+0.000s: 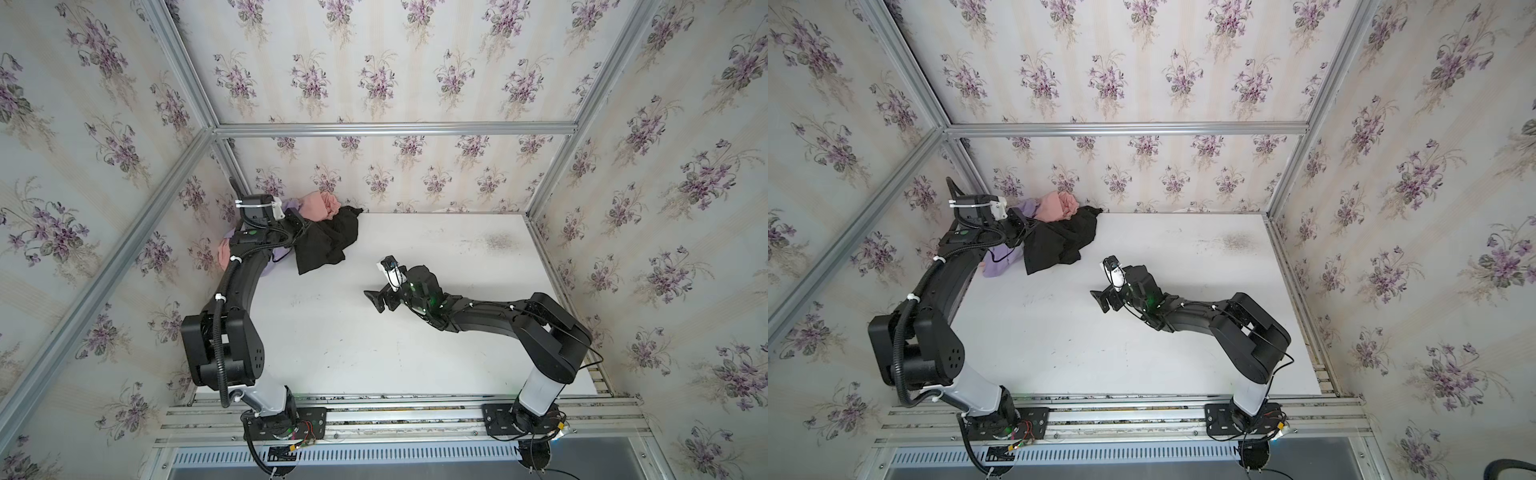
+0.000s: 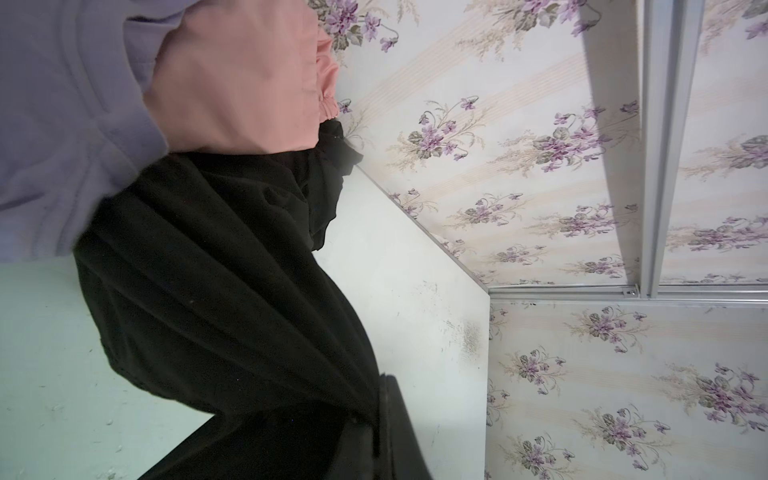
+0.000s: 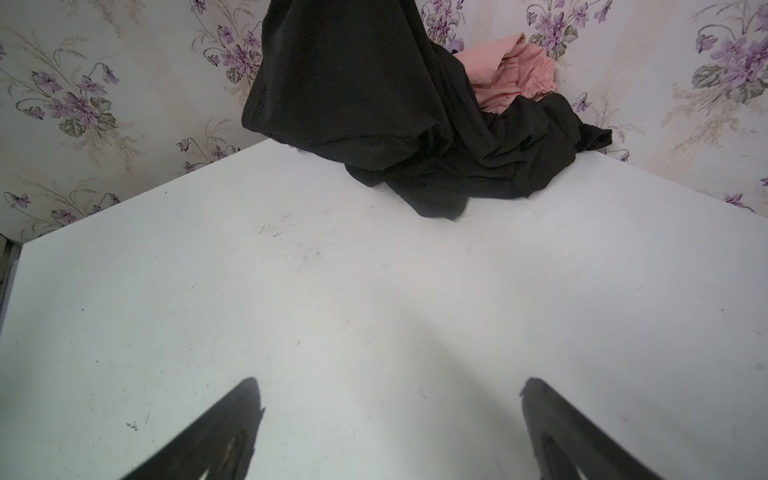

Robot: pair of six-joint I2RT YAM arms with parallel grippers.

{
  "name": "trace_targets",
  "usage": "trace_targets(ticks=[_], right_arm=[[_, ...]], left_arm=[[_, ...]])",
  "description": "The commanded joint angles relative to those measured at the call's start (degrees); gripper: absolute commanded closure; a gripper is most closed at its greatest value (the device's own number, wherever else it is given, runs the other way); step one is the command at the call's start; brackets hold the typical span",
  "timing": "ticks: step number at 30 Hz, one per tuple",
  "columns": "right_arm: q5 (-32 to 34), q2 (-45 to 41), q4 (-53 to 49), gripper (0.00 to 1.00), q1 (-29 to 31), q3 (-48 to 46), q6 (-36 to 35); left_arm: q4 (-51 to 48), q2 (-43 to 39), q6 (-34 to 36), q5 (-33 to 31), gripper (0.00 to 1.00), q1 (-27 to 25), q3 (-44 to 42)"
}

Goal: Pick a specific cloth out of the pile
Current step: 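Lift the black garment up out of the pile with the left gripper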

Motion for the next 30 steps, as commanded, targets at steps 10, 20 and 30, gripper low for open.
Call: trace_targets(ticks=[10,20,30], right_arm=[[0.7,-0.9,1.6,0.0,0.2,0.2,-0.8],[3.0,-2.5,1.6,0.0,0.3,-0.8,-3.4],[5.7,-5.7,1.6,0.0,-1.5,-1.6,-8.4]], left_arm=[[2.0,-2.7,-1.8,3.5,1.0,-2.1,3.3],[2.0,-5.9,-1.1,3.3,1.0,-2.3,2.1],[1.8,-9.9,-1.2,4.3,1.0,-2.3,1.6]])
